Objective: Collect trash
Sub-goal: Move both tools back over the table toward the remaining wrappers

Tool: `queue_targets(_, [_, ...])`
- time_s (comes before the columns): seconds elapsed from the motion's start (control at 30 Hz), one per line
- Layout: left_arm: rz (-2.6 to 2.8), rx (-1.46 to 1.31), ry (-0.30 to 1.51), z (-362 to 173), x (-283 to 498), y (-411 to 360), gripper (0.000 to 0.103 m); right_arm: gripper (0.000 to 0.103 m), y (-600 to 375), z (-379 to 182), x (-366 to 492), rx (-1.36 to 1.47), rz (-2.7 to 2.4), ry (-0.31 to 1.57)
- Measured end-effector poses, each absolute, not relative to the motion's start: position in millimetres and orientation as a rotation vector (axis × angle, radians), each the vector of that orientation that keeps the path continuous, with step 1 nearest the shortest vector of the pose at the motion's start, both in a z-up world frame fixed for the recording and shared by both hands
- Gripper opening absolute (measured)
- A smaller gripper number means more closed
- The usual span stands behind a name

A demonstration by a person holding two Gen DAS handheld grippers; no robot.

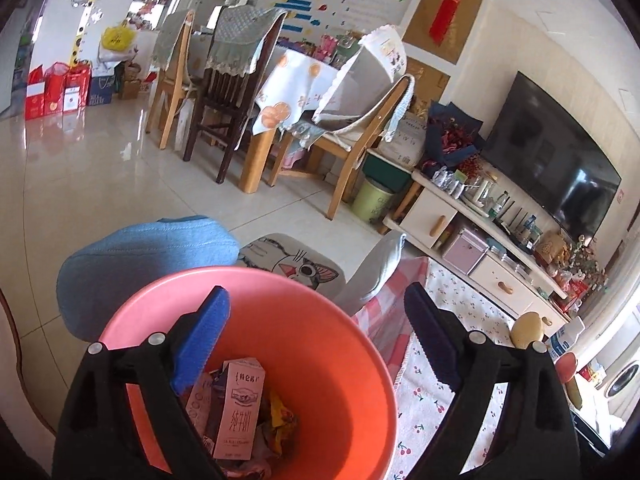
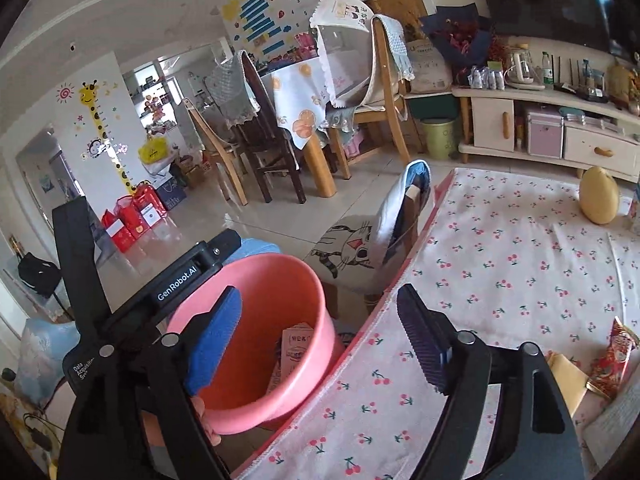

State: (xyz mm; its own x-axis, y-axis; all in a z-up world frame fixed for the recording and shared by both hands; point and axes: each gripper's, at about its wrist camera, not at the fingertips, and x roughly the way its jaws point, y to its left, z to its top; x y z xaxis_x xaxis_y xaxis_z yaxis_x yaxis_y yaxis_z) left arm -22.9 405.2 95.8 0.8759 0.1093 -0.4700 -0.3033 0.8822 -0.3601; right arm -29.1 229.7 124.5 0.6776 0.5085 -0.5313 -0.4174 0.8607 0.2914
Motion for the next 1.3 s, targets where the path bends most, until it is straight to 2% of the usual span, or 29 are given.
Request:
queue_targets(0.07, [0.201, -0.422, 0.429, 98, -21, 397, 0.092, 0.087, 221, 126, -35, 0.132, 0.499, 0.626])
queue_targets(0.27, [0.163, -0.435, 0.428, 95, -14, 383, 0.094, 0.090, 196, 136, -53, 0.079, 0.438, 0.569])
queue_targets(0.77, [0.163, -0.319, 0.653, 85, 2, 332, 0.094, 0.093, 142, 140, -87, -0.019, 0.333, 0.473])
queue_targets(1.3, [0.147, -0.135, 0.654, 84, -5, 264, 0.094, 0.094, 79, 128, -109, -0.084, 0.272, 0.400])
